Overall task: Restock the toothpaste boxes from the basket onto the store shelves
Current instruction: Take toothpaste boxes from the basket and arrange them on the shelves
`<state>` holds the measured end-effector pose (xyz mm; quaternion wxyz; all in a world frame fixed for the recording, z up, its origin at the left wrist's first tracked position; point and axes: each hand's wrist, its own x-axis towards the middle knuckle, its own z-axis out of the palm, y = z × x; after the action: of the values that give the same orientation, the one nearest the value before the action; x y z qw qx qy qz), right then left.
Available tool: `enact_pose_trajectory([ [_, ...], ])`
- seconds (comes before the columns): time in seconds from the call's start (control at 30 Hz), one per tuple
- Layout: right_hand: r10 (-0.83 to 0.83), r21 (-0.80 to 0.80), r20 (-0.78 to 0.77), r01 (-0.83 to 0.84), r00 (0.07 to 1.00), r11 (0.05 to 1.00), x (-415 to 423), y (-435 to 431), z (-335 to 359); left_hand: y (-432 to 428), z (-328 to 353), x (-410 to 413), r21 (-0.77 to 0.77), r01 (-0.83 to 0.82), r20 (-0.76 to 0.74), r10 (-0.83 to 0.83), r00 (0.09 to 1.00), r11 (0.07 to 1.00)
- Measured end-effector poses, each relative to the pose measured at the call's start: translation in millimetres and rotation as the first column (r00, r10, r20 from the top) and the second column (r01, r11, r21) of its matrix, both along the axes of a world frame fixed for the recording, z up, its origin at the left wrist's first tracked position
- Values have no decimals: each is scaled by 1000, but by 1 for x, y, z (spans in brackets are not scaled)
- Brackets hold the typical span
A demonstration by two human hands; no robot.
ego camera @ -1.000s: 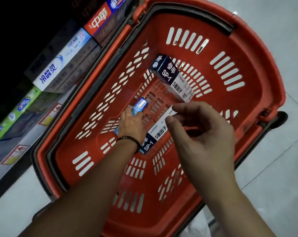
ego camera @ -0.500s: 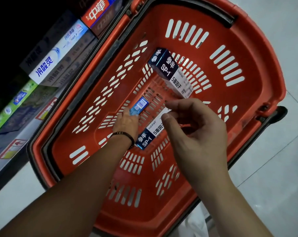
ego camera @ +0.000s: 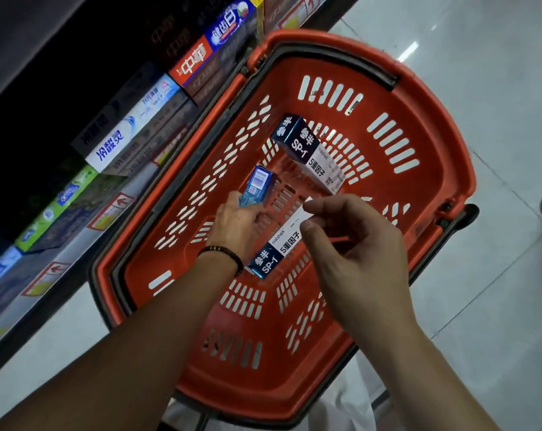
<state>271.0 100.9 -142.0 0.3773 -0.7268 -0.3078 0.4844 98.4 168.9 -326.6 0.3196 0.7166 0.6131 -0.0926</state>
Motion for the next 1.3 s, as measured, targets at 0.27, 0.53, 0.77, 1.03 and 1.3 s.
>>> enact_pose_trajectory([
  [0.27,21,3,54,-21,998,1000,-1,12,59,16,89,4,57,-111,127,103,987,992],
  [0.53,41,69,122,-50,992,996,-11,35,131,21,209,0,104,-140,260,109,959,985],
  [0.77,25,85,142,-38,990,996,-8,52,192,26,312,-18,165,-79,336,20,942,983],
  [1.03,97,123,289,-137,953,983,-9,66,266,35,428,-17,39,-176,480,136,867,984],
  [1.3,148,160,287,-200,946,967,4,77,375,26,569,-31,-32,-165,559,154,815,986],
])
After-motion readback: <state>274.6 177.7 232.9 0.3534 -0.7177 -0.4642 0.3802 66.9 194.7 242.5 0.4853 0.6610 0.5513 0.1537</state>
